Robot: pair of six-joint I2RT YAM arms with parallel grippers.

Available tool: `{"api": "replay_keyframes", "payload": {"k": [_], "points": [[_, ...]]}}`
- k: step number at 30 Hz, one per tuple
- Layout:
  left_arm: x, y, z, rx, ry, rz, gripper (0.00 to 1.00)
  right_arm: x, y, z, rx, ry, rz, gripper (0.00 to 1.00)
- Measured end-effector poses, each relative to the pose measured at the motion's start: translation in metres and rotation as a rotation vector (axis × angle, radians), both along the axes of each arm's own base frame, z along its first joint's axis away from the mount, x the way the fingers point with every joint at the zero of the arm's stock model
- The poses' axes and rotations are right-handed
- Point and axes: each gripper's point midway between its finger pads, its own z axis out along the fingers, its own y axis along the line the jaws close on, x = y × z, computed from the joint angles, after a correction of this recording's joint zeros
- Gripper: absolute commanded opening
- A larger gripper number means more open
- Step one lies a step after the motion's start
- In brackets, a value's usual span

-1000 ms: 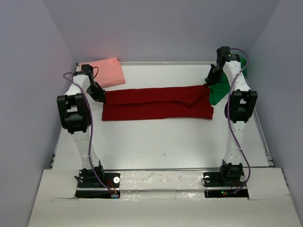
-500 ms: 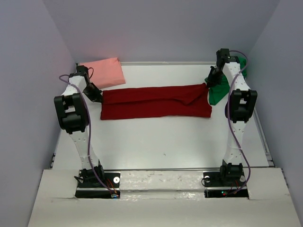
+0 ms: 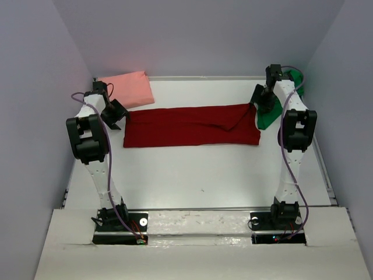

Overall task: Fold and stack the t-shirts
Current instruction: Fold the tshirt

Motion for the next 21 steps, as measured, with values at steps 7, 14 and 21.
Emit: {"api": "replay_keyframes", "payload": {"k": [7,14,21], "points": [[0.001,0.003,0.000,0.014,-0.005,0.005,0.71,0.000,0.000,0.020,-0.002,-0.047,0.000,0.67],[0.013,0.004,0.024,0.016,-0.052,-0.002,0.69,-0.001,0.006,0.062,0.031,-0.131,0.002,0.65],[0.015,-0.030,0.079,-0.007,-0.165,-0.075,0.18,-0.047,0.038,0.071,0.208,-0.074,0.009,0.63]]}}
